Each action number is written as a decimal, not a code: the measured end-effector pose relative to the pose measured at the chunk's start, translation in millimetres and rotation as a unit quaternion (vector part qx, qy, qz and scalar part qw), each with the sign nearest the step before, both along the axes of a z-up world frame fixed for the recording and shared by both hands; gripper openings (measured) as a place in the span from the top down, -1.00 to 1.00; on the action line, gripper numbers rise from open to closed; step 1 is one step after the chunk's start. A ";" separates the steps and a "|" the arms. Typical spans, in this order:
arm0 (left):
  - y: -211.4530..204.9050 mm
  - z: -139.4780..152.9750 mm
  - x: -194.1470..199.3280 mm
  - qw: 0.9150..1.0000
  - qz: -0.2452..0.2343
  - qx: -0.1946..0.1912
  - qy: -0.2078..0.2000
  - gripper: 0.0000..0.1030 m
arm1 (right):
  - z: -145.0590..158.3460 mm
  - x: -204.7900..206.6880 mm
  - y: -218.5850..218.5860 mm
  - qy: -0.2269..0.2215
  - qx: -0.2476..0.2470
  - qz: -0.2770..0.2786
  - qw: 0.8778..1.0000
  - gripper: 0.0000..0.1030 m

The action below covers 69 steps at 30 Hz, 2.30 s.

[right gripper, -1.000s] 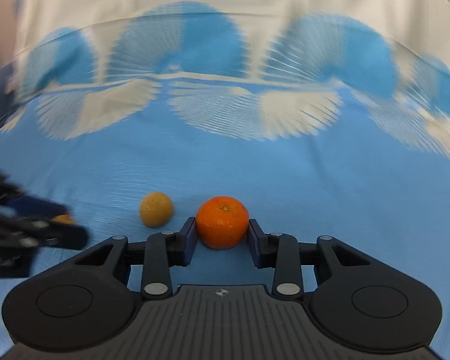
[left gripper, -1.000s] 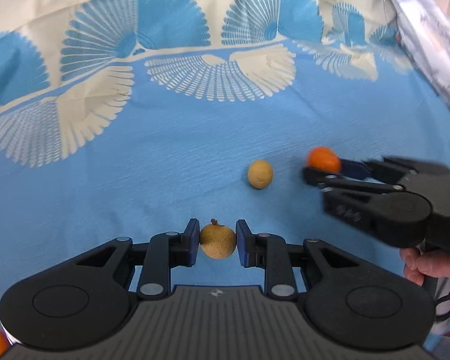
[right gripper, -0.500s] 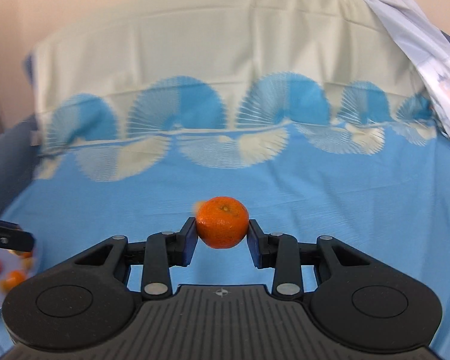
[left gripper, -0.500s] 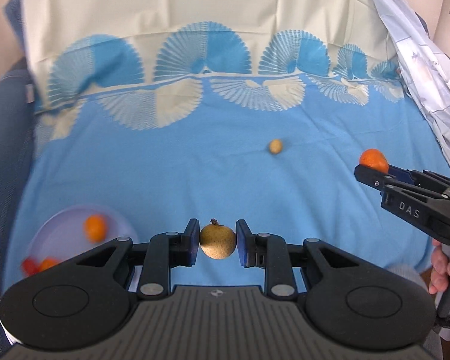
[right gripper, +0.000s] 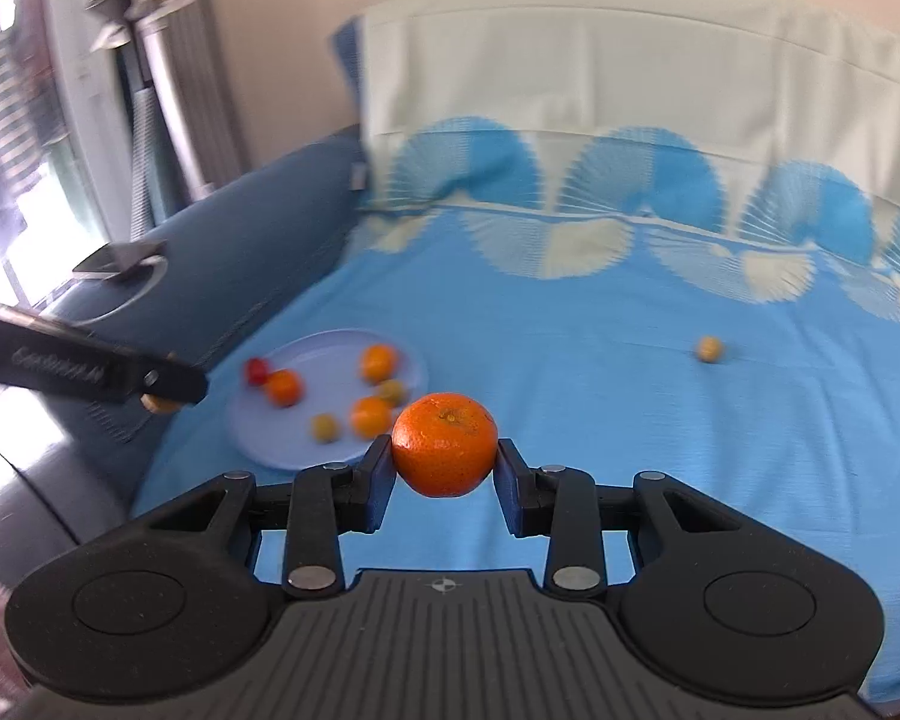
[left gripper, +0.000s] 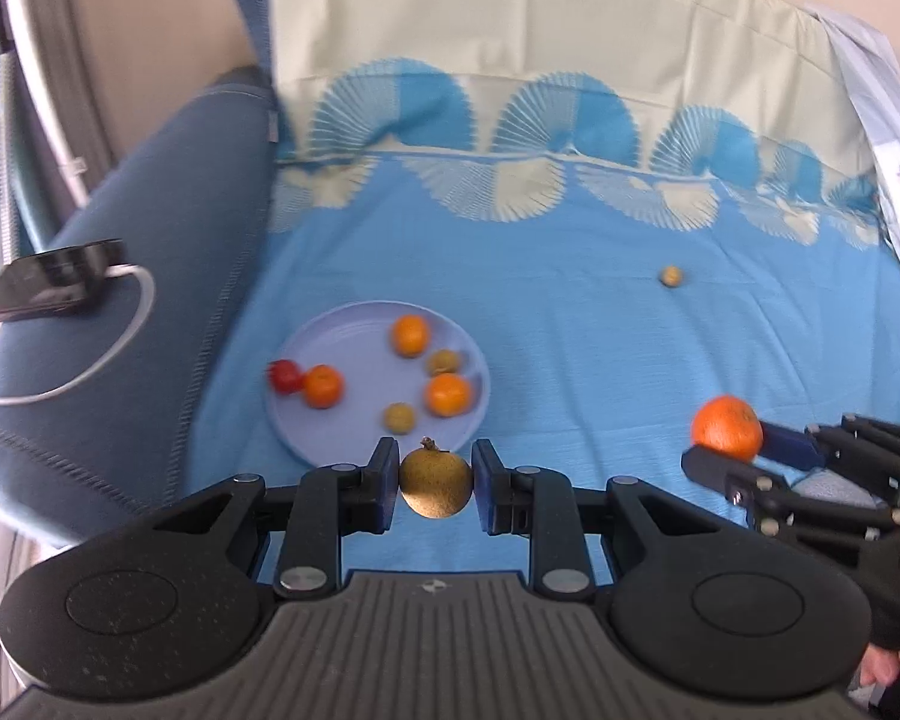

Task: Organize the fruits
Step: 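Carry the yellow fruit and tangerine over the plate with both tools, then open both tools to release the yellow fruit and tangerine onto the plate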

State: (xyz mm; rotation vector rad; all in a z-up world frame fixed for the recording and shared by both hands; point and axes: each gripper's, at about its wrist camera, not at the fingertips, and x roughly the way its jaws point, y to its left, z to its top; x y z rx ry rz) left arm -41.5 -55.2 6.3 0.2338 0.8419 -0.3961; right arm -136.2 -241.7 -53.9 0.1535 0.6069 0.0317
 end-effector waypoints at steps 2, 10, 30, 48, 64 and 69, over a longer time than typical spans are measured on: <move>14.3 5.1 -5.1 1.000 0.008 -0.008 -0.007 0.45 | 2.6 -5.4 15.8 -0.002 -0.001 0.006 1.000 0.28; 49.9 15.0 -19.5 0.999 0.021 -0.043 -0.018 0.45 | 12.3 -20.7 53.8 -0.003 -0.034 0.016 0.999 0.28; 47.5 -20.6 65.0 0.998 0.045 -0.022 0.026 0.45 | -1.6 49.6 57.4 0.035 -0.030 0.027 0.999 0.28; 16.6 -81.3 168.8 0.997 0.049 0.011 0.065 0.45 | -43.5 154.8 49.7 0.064 -0.033 0.049 0.996 0.28; 12.7 -90.0 193.4 0.998 0.048 -0.008 0.035 -0.99 | -68.3 202.1 65.2 0.055 -0.096 0.110 0.988 -0.35; 17.1 -82.1 172.7 0.997 0.062 0.002 0.035 -0.99 | -59.0 181.9 65.4 0.063 -0.107 0.091 0.988 -0.62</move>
